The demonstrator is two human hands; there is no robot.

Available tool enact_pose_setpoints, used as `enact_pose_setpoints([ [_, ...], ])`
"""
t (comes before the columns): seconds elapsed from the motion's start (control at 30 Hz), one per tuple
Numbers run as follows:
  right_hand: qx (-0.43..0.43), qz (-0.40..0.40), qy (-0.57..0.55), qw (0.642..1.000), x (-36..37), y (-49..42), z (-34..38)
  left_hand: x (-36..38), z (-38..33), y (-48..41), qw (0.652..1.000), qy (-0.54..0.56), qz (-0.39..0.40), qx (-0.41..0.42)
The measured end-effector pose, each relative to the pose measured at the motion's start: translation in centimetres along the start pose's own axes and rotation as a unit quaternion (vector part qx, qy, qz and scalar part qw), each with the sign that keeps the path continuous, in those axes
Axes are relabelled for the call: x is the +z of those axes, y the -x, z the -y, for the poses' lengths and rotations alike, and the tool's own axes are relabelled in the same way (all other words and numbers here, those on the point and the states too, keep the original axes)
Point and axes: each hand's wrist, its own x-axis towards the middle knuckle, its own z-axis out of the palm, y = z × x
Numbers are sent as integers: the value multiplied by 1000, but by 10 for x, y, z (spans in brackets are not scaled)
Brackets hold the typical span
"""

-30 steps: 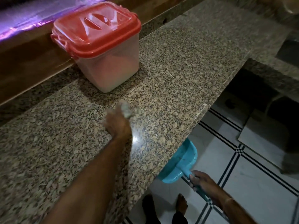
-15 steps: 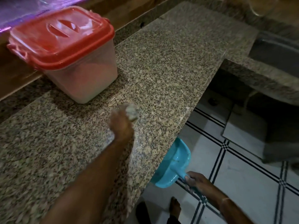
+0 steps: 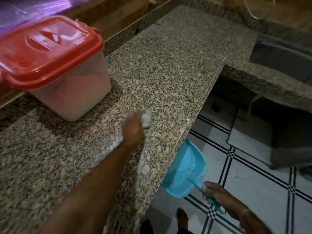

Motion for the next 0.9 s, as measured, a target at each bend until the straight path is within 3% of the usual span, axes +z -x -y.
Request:
enact_pose_setpoints([
  [0.1, -10, -7, 2, 1000, -18, -13, 0, -24, 37, -28, 975, -85, -75, -189],
  [0.17, -13, -8, 3, 1000, -25, -24, -1, -24, 43, -42, 955, -153, -98, -234],
  [0.23, -11, 0, -2, 1000, -34, -35, -1, -10, 28, -47, 961, -178, -103, -183],
  [0.3, -3, 13, -4, 1000, -40, -45, 2, 23, 4, -38, 975, -197, -72, -72],
  [0.4, 7, 37, 2, 999, -57, -59, 10, 68, -47, -14, 984, -156, 1, 83],
  [0.43, 9, 45, 4, 999, -64, -63, 16, 66, -64, -14, 989, -115, 5, 96],
  [0.5, 7, 56, 2, 998, -80, -71, 24, 59, -50, -41, 996, -77, -35, 7],
  [0.6, -5, 61, 13, 998, -109, -84, 28, 39, 17, -102, 962, -153, -103, -200],
  [0.67, 1, 64, 20, 998, -126, -96, 22, 40, 29, -135, 951, -150, -129, -240],
  [0.8, 12, 66, 8, 998, -148, -108, 20, 77, -52, -139, 990, -91, -100, -28],
  [0.9, 18, 74, -1, 997, -154, -113, 23, 115, -106, -91, 988, -96, 31, 118],
])
